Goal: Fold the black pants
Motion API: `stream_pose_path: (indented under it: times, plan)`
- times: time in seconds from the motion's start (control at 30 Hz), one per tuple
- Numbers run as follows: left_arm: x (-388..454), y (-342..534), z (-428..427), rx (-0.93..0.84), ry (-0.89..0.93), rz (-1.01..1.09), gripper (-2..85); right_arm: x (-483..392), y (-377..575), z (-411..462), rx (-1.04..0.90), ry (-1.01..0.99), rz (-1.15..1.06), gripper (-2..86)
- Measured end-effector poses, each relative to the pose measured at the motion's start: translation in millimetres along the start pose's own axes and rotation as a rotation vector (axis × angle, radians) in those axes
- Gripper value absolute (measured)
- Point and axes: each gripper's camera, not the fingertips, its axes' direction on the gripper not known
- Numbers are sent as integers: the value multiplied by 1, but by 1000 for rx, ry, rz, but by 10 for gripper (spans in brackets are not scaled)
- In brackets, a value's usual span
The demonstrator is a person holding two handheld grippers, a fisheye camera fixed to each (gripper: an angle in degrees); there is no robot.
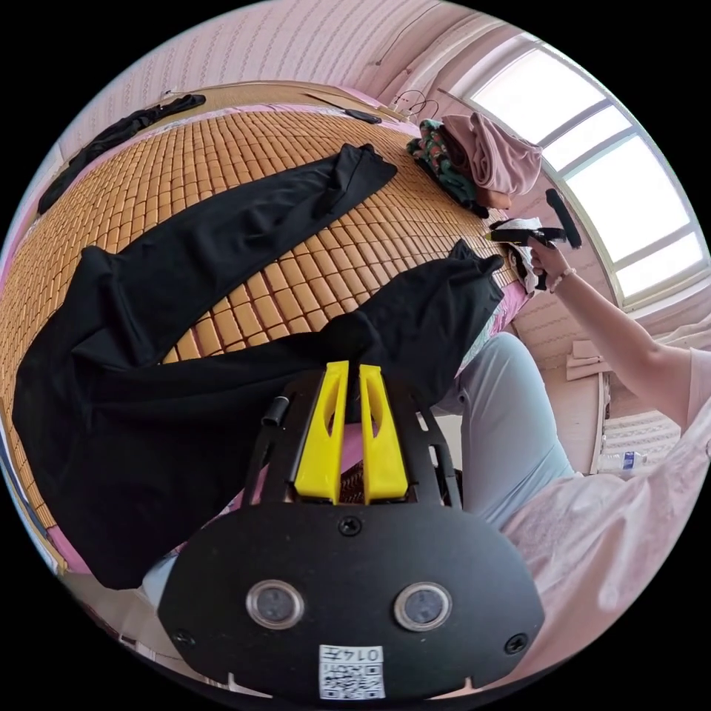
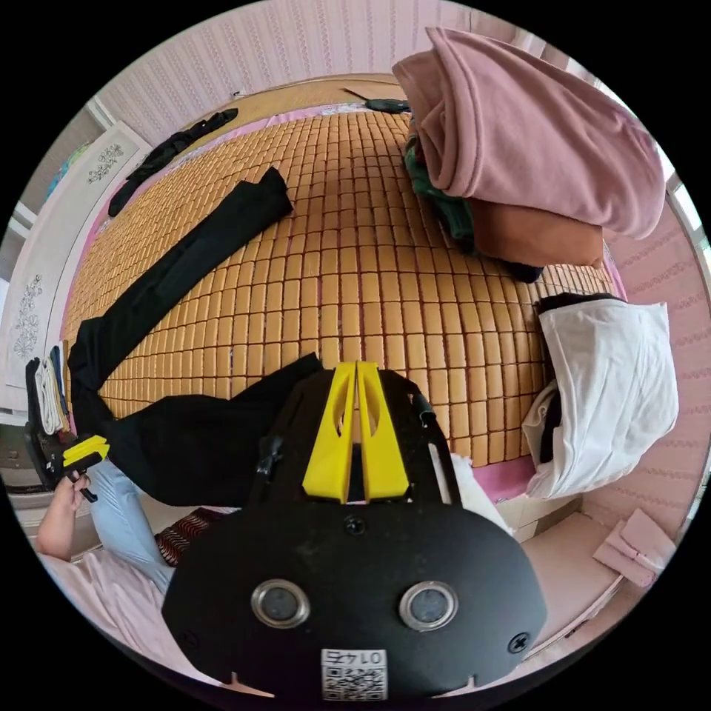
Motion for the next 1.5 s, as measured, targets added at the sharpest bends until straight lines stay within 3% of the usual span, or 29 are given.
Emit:
stream_pose_path:
  times: [0.1, 0.23, 0.3, 0.4, 0.53, 0.67, 0.8, 0.9, 1.0, 1.1, 1.27, 1.4, 1.5]
  plan:
    - [-3, 5, -14, 47, 14, -15, 41, 19, -1, -15, 75, -106, 89, 7]
    - [-11, 21, -28, 47, 10, -42, 43, -8, 4, 8, -5, -286, 19, 81]
    - [-15, 29, -35, 44, 16, -66, 41, -49, 11, 37, -134, -222, -100, 81]
    - [-24, 45, -52, 41, 9, -102, 40, -82, 20, 35, -79, 75, -152, 0]
    - [-38, 68, -84, 66, -18, -158, 39, -83, 10, 23, -69, 128, -142, -7]
    - [-62, 97, -122, 123, -49, -264, 39, -41, 1, -21, 84, 38, 87, -3]
    - [-85, 124, -147, 140, -84, -356, 40, -44, 10, -21, 40, -258, 38, 61]
    - [-98, 140, -162, 137, -97, -419, 42, -91, 17, 9, -96, -198, -78, 97]
    - [-104, 145, -170, 127, -118, -436, 48, -133, 27, 17, -57, 14, -111, 31]
    - [-112, 143, -170, 105, -131, -448, 50, -157, 26, 22, -64, 93, -141, -1]
    - [-125, 126, -154, -19, -173, -423, 55, -136, 0, 4, -2, 78, 41, -1]
    - [-140, 126, -156, -54, -167, -451, 50, -114, -13, -11, 41, -115, 175, 26]
    - [-148, 136, -173, -30, -150, -481, 49, -127, -3, -7, 1, -64, 188, 55]
